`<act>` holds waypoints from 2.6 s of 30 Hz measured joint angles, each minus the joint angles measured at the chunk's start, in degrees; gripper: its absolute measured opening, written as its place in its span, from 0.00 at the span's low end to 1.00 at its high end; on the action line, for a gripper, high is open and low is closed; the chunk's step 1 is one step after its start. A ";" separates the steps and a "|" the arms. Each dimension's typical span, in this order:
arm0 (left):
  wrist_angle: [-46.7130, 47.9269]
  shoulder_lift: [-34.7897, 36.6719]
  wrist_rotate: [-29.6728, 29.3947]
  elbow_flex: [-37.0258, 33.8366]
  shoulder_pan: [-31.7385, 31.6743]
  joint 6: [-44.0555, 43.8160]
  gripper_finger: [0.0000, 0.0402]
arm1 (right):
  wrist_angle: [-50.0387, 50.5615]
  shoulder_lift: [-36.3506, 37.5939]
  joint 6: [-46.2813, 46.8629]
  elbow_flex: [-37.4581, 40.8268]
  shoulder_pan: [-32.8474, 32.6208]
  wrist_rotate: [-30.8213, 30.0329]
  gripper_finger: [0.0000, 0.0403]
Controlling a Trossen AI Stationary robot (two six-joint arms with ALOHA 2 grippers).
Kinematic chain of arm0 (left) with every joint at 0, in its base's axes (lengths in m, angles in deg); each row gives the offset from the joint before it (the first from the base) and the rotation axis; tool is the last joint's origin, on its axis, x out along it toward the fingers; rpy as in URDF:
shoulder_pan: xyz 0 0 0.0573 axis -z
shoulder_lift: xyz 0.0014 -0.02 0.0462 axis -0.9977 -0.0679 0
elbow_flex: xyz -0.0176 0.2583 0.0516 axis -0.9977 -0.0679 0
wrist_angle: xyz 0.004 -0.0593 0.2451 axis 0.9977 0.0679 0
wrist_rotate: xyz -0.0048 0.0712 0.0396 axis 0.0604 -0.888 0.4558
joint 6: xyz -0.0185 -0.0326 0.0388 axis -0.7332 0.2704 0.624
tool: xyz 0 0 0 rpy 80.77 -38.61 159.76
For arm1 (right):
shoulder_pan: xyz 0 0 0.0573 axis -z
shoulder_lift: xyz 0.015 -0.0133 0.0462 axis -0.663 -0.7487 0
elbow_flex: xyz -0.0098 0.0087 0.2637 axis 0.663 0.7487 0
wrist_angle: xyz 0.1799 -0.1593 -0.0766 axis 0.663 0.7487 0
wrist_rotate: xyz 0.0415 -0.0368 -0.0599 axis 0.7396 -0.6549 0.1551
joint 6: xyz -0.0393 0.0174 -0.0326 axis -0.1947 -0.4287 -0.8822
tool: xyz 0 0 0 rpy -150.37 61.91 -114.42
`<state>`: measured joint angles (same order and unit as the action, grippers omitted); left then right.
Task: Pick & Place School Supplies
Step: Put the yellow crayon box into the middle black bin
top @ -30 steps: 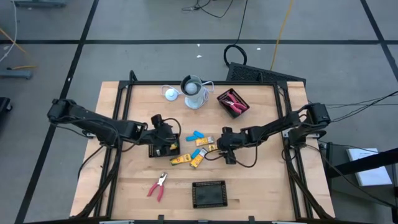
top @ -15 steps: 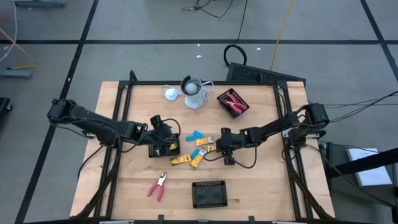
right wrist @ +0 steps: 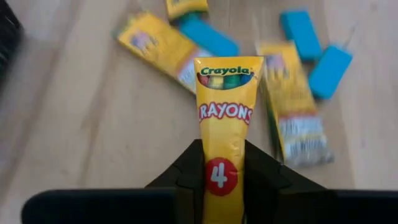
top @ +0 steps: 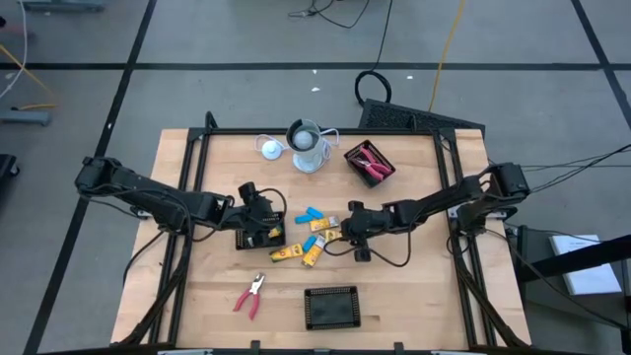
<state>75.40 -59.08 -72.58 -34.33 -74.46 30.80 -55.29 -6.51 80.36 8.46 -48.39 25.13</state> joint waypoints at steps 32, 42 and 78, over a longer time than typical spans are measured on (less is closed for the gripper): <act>-16.80 0.00 4.15 0.02 2.61 7.56 0.73 | -14.01 -10.61 -13.97 -17.69 6.16 6.30 0.15; -16.55 -0.02 3.37 -3.27 1.92 4.91 0.73 | -14.22 -14.30 -16.17 -24.68 6.60 9.43 0.15; -22.52 0.78 -0.05 -4.61 4.92 7.20 0.32 | -10.42 -14.41 -16.47 -25.08 6.79 9.01 0.15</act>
<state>52.88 -58.31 -72.63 -38.94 -69.54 38.01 -65.70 -20.92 63.89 -16.63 -41.60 34.13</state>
